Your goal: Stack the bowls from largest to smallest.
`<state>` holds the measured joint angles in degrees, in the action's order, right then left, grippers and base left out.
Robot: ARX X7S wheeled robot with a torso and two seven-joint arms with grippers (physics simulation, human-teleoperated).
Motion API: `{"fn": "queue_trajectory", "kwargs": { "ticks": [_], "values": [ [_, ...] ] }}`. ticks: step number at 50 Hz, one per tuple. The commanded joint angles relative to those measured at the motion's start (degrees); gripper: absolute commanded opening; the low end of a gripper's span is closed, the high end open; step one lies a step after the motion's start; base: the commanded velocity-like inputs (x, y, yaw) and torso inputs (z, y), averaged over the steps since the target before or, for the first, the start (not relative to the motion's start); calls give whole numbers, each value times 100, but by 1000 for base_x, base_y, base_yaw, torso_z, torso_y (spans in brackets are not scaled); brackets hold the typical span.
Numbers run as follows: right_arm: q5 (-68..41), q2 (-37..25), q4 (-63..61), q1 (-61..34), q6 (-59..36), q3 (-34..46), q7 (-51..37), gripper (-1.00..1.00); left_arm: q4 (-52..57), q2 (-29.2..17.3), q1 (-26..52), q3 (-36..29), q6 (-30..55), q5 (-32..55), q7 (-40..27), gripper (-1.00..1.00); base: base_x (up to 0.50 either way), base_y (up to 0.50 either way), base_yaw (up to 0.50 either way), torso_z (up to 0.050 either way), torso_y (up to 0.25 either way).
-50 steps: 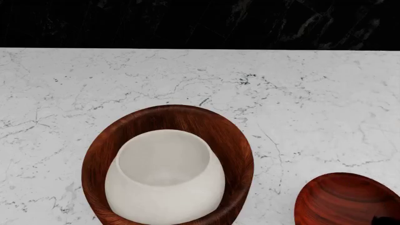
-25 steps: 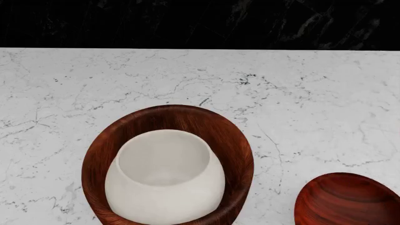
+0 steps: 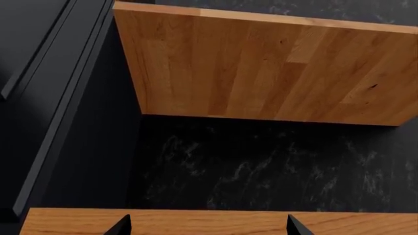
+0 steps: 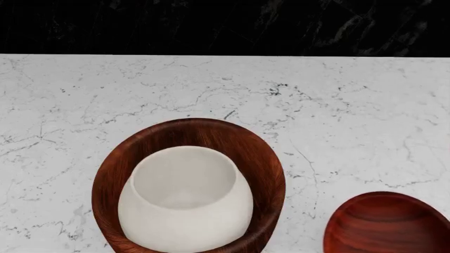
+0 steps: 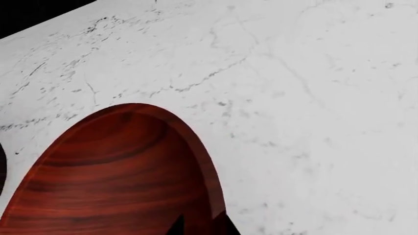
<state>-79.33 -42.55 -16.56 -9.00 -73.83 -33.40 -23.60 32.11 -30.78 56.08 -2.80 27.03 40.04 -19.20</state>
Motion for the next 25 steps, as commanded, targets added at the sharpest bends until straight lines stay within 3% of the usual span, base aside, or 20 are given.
{"fn": "queue_trajectory", "kwargs": {
  "ticks": [1,25],
  "values": [
    [-70,13,-108,28,-48,-217,-91,-100,64,96,-13,135,95,-8,136,100,0,0,0,0,0],
    [-1181,-392,-261,-241,-184,-737,-901,-100,133,67,-46,153,61,38,114,100,0,0,0,0,0]
  ]
}}
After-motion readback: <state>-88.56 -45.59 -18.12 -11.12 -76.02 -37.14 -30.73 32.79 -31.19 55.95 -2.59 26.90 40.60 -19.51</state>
